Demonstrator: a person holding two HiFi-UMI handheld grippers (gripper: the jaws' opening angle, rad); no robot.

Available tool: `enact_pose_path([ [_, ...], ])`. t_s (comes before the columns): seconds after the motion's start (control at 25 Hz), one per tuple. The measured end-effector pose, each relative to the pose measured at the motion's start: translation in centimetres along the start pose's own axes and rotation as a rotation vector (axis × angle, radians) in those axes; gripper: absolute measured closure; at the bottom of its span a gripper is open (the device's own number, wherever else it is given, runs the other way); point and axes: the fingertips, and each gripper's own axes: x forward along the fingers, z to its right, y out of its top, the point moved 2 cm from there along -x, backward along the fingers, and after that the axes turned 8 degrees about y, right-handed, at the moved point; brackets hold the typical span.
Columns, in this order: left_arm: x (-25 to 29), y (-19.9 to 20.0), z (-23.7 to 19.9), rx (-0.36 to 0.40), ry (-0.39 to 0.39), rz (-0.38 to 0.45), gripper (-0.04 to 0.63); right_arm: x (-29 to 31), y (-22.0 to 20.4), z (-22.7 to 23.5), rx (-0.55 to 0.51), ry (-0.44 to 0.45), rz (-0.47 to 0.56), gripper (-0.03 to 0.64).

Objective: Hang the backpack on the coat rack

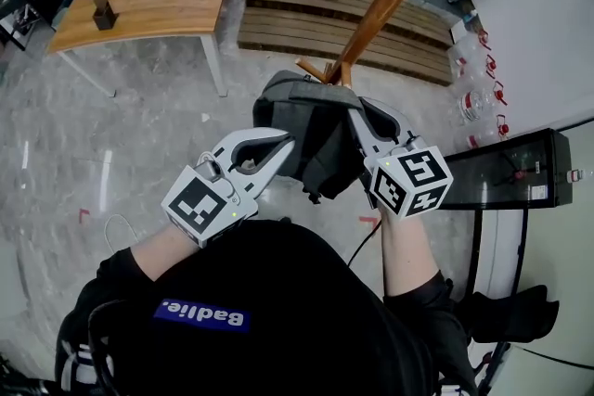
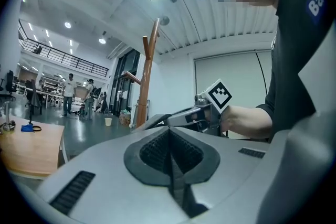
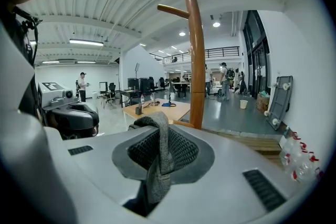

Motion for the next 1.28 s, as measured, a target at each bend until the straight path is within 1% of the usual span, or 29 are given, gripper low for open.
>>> enact_pose_path([
  [0.2,0.8,0.1,0.5,-0.002,-0.052,-0.001,0.586,0.5,0.2,1.1,0.013,-0.004,-0.052,0.572],
  [0.36,1.1,-0.1,0.7,0.007,-0.075,0.001,0.586,0.4,-0.3,2.2,0.046,-0.009,-0.083,0.572],
  [0.48,1.2,0.0,0.7,-0.002,-0.081,-0.002,0.586,0.6,-0.1,2.8,0.061,0.009,-0.103,0.572],
  [0.56,1.3,0.0,0.7,-0.002,-0.085,-0.001,0.586,0.8,0.1,3.1,0.081,0.043,-0.122,0.572],
  [0.68,1.5,-0.2,1.0,0.010,-0.093,0.002,0.586,1.1,-0.1,3.7,0.158,0.145,-0.153,0.566],
  [0.76,1.7,0.0,1.2,-0.003,-0.087,0.003,0.586,1.3,-0.2,4.1,0.210,0.212,-0.173,0.561],
  [0.8,1.8,0.0,1.2,-0.005,-0.086,0.003,0.586,1.5,-0.1,4.3,0.222,0.231,-0.182,0.561],
  [1.04,1.8,-0.3,1.5,0.015,-0.083,0.000,0.586,2.2,-0.5,4.9,0.222,0.277,-0.207,0.561],
  [1.2,1.8,-0.5,1.5,0.017,-0.075,-0.007,0.586,2.3,-0.4,5.0,0.247,0.312,-0.208,0.560],
  [1.28,1.8,-0.5,1.5,0.012,-0.071,-0.011,0.586,2.3,-0.1,4.8,0.227,0.316,-0.219,0.560],
])
